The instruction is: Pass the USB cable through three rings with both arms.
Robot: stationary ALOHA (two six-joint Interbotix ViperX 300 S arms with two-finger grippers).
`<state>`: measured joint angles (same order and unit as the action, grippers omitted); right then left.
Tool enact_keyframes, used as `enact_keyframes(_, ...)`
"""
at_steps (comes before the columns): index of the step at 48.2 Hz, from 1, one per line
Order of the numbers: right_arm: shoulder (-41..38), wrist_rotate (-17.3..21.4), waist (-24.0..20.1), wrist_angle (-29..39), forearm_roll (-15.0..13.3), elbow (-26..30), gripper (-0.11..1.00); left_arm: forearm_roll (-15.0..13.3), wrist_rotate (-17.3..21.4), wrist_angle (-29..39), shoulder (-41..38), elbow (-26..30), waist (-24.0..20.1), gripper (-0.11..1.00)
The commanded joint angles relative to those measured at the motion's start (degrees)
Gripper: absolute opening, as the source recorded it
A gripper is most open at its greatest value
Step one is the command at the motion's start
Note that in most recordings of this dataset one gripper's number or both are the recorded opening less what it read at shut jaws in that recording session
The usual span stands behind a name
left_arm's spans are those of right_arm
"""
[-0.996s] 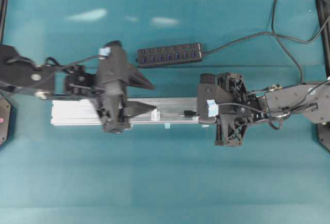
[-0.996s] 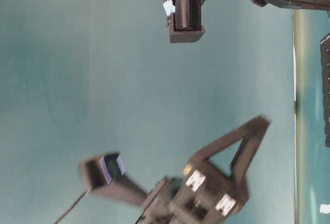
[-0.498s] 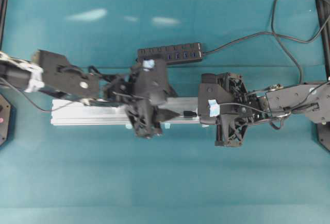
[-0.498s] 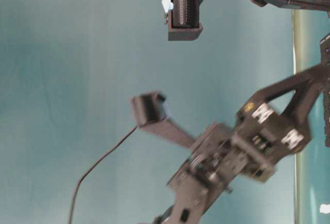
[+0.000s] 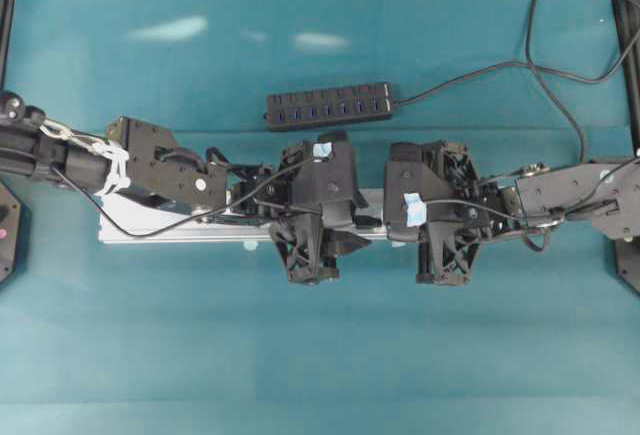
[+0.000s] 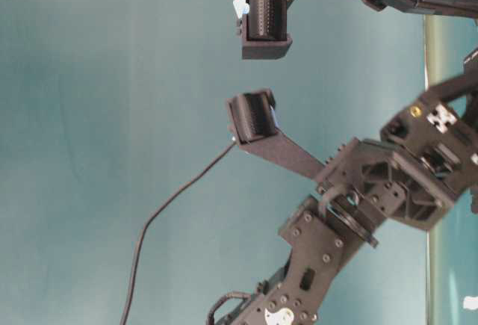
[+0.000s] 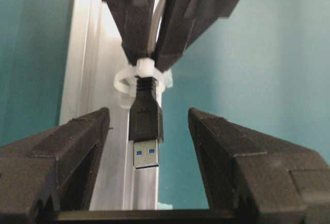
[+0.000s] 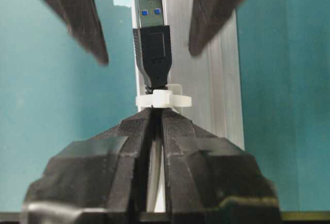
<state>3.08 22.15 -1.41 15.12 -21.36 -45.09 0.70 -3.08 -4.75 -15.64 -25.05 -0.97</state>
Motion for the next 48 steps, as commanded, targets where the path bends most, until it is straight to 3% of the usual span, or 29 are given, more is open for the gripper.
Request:
enact_keyframes(1, 0.6, 0.7, 0.2, -0.4, -0.3, 0.4, -0.08, 0.1, 0.1, -0.4, 0.4, 0.6, 0.1, 0.69)
enact_keyframes(21, 0.6, 0.7, 0.2, -0.4, -0.3, 0.5, -0.08, 0.1, -0.1, -0.4, 0.2, 0.7, 0.1, 0.64)
enact_keyframes(28, 0.6, 0.7, 0.2, -0.4, -0.3, 0.5, -0.08, 0.1, -0.1, -0.3, 0.1, 0.7, 0.1, 0.52)
enact_keyframes(36, 0.6, 0.7, 0.2, -0.4, -0.3, 0.5, -0.08, 0.2, 0.1, -0.6, 0.1, 0.7, 0.1, 0.23)
enact_keyframes(48, 0.5, 0.7, 0.0, -0.5, -0.2, 0.5, -0.08, 0.1, 0.2, -0.5, 0.1, 0.6, 0.1, 0.22)
